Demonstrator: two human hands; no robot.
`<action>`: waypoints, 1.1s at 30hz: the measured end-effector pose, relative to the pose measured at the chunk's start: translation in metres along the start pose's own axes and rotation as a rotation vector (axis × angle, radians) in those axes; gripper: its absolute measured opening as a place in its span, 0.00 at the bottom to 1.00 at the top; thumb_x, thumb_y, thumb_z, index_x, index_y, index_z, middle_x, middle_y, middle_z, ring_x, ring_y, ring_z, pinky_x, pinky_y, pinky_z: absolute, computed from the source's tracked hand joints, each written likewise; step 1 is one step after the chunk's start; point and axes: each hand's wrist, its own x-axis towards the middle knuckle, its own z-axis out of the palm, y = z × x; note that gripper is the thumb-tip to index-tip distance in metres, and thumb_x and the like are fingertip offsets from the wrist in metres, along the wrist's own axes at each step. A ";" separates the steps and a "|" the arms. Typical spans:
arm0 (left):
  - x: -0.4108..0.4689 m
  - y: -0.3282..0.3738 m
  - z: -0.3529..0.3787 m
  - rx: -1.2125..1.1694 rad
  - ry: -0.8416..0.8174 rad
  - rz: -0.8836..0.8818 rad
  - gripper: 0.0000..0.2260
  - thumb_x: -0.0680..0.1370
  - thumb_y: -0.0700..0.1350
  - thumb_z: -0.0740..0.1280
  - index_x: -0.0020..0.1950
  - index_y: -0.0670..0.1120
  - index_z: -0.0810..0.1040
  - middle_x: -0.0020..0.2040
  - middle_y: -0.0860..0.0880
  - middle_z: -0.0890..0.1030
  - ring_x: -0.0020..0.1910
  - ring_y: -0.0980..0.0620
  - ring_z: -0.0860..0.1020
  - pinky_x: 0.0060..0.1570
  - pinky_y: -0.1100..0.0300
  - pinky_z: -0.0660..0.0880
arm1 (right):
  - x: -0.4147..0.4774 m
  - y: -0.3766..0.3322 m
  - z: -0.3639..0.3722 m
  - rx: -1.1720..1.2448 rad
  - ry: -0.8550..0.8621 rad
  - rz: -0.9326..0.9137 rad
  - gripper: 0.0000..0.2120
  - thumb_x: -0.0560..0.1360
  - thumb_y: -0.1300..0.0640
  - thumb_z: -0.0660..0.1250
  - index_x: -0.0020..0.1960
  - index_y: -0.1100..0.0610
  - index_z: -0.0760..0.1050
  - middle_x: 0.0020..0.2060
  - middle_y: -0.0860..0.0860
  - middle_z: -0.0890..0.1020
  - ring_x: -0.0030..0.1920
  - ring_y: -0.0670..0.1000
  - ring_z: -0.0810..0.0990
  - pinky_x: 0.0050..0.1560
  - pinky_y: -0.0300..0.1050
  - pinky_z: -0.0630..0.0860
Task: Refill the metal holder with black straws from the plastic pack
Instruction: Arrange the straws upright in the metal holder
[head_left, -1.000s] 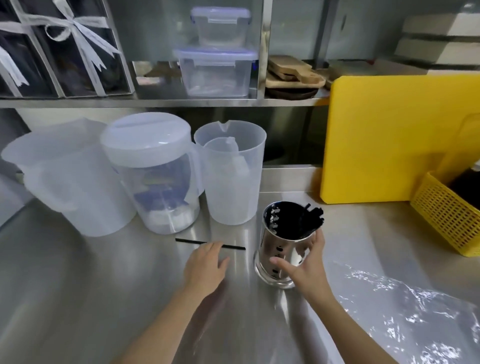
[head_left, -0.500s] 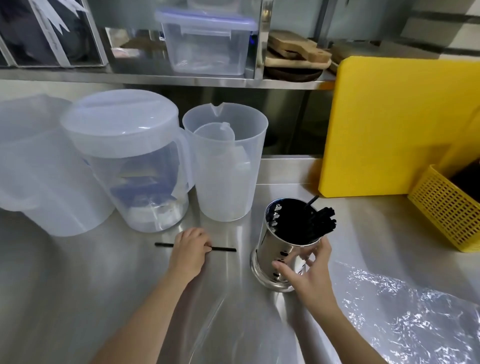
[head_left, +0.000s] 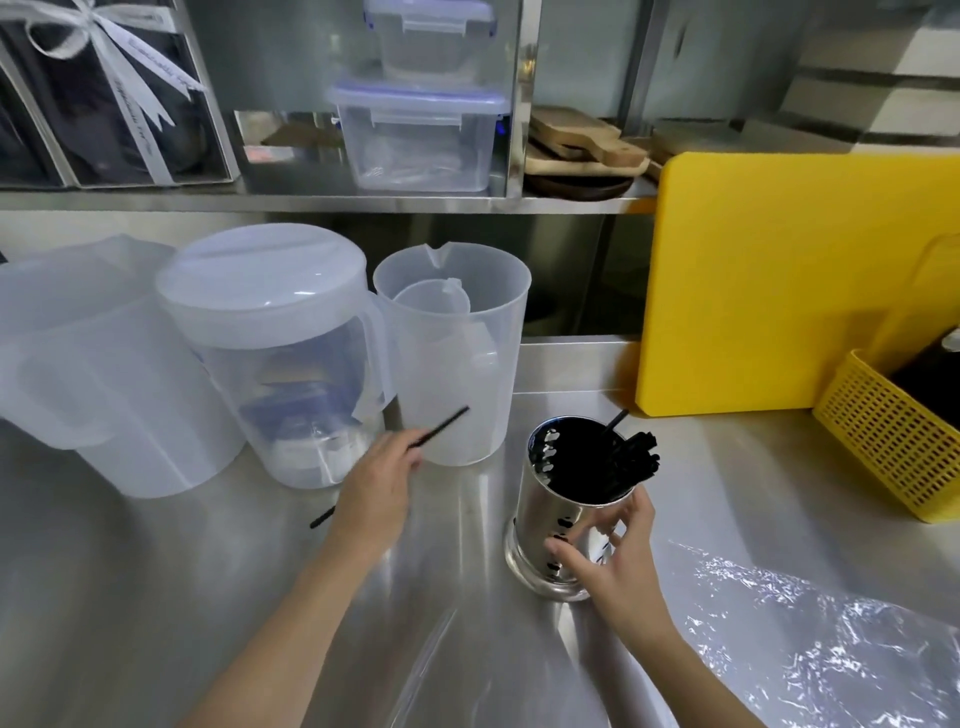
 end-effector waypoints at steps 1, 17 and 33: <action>0.001 0.014 -0.006 -0.065 0.031 -0.003 0.11 0.79 0.35 0.58 0.54 0.46 0.77 0.43 0.51 0.80 0.44 0.70 0.75 0.46 0.73 0.68 | -0.001 -0.001 0.000 -0.005 -0.004 0.003 0.37 0.59 0.55 0.77 0.59 0.39 0.59 0.40 0.49 0.79 0.55 0.44 0.75 0.61 0.39 0.67; 0.019 0.166 0.005 -0.482 -0.085 0.026 0.09 0.74 0.41 0.68 0.43 0.53 0.70 0.43 0.45 0.82 0.46 0.47 0.82 0.51 0.46 0.79 | 0.004 -0.008 -0.018 -0.006 -0.104 0.073 0.42 0.58 0.57 0.79 0.62 0.39 0.58 0.50 0.52 0.76 0.54 0.40 0.74 0.55 0.23 0.66; 0.005 0.140 0.049 -0.294 -0.481 -0.142 0.10 0.72 0.37 0.70 0.40 0.52 0.75 0.41 0.51 0.82 0.44 0.50 0.82 0.55 0.50 0.78 | 0.042 -0.025 -0.073 0.040 -0.642 0.272 0.48 0.61 0.79 0.70 0.70 0.47 0.56 0.61 0.42 0.75 0.54 0.34 0.76 0.48 0.30 0.74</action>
